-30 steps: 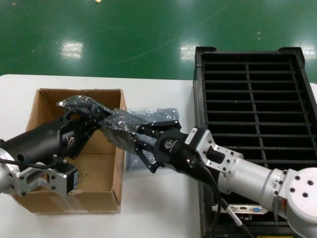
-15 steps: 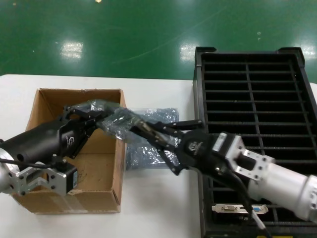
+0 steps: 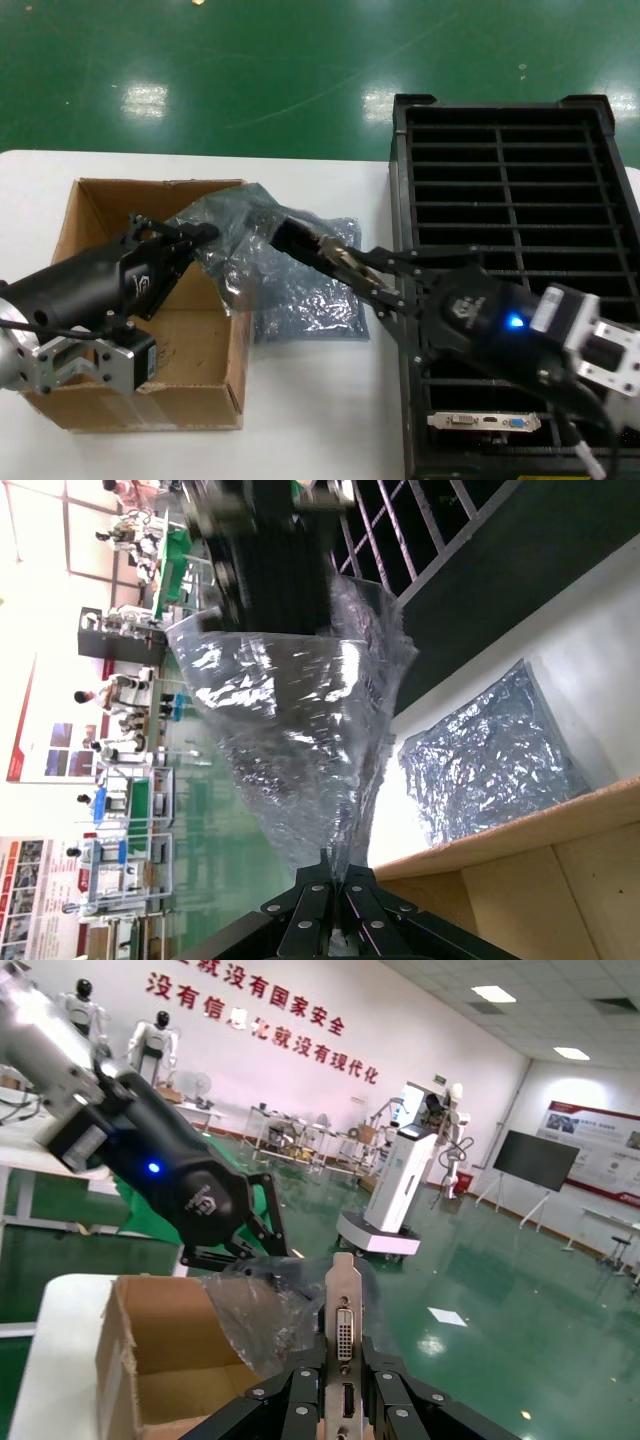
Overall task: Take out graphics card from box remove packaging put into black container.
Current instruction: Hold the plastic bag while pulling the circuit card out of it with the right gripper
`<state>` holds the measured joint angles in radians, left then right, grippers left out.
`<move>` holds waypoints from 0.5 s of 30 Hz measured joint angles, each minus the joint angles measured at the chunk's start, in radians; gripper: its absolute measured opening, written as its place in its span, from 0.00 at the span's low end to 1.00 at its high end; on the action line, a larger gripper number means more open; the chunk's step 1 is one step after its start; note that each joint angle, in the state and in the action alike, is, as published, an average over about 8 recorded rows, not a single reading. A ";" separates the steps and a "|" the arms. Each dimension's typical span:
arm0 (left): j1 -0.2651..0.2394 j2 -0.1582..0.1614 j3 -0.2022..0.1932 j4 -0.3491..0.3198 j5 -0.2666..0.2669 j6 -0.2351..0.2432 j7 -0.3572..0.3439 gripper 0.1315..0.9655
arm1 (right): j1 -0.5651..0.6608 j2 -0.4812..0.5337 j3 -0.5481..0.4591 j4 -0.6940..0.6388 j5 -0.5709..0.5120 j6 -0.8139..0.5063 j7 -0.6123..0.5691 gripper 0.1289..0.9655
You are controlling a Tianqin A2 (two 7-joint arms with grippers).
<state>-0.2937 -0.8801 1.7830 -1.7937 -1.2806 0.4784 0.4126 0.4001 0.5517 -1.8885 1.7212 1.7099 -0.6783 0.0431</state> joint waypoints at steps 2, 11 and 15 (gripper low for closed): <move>0.000 0.000 0.000 0.000 0.000 0.000 0.000 0.01 | -0.018 0.032 0.024 0.030 0.024 -0.013 0.005 0.07; 0.000 0.000 0.000 0.000 0.000 0.000 0.000 0.01 | -0.127 0.181 0.197 0.120 0.183 -0.094 -0.001 0.07; 0.000 0.000 0.000 0.000 0.000 0.000 0.000 0.01 | -0.194 0.239 0.287 0.120 0.241 -0.132 -0.027 0.07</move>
<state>-0.2937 -0.8801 1.7830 -1.7937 -1.2806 0.4784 0.4126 0.2065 0.7907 -1.6015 1.8409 1.9506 -0.8108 0.0160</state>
